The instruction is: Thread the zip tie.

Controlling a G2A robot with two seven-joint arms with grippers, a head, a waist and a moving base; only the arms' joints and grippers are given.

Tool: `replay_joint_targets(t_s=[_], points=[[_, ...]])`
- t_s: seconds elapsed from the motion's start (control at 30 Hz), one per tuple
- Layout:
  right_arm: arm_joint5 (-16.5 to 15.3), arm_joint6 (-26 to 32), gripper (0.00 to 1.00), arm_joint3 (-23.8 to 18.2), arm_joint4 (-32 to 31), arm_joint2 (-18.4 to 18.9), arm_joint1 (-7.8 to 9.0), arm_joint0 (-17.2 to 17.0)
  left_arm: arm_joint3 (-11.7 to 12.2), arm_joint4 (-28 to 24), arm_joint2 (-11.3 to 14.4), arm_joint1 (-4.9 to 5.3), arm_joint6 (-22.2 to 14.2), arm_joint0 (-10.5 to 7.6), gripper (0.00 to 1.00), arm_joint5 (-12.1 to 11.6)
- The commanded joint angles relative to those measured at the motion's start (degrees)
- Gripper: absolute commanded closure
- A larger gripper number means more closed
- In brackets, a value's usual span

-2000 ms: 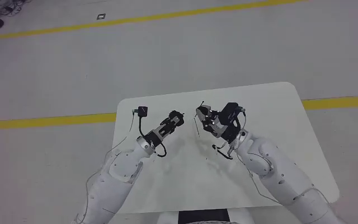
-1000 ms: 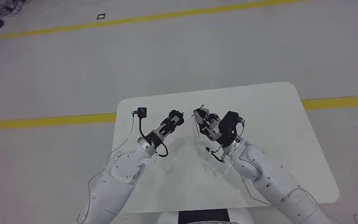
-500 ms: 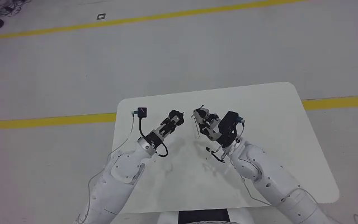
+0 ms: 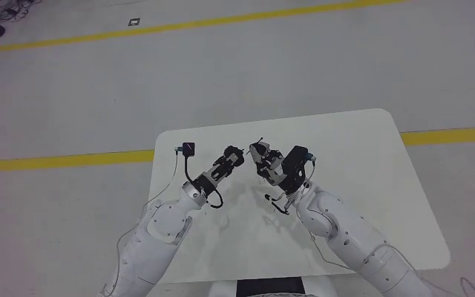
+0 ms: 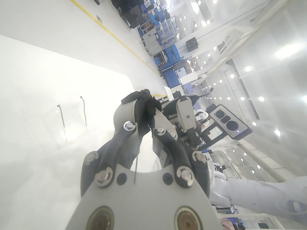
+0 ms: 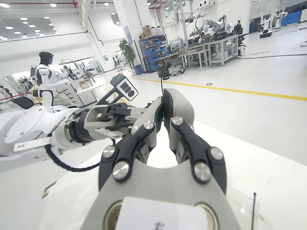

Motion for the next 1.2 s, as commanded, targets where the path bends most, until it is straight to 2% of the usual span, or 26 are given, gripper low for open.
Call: replay_joint_targets(t_s=[0.0,0.27,0.47,0.73,0.93,1.17], points=[[0.2,-0.2,1.00,1.1,0.6,-0.4,-0.39,0.8,0.0,0.0,0.0,0.00,0.0,0.00,1.00,0.0],[0.9,-2.3,1.00,5.2,2.9,-1.9,-2.05,3.2,0.0,0.0,0.0,0.00,0.0,0.00,1.00,0.0],[-0.4,-3.1,1.00,6.6,5.7,-1.8,-2.84,3.8,0.0,0.0,0.0,0.00,0.0,0.00,1.00,0.0],[-0.4,-3.1,1.00,6.6,5.7,-1.8,-2.84,3.8,0.0,0.0,0.0,0.00,0.0,0.00,1.00,0.0],[0.0,-2.9,1.00,4.8,4.7,-0.7,-2.86,2.3,0.0,0.0,0.0,0.00,0.0,0.00,1.00,0.0],[-1.1,-2.1,1.00,3.7,4.2,0.7,-2.82,0.9,0.0,0.0,0.0,0.00,0.0,0.00,1.00,0.0]])
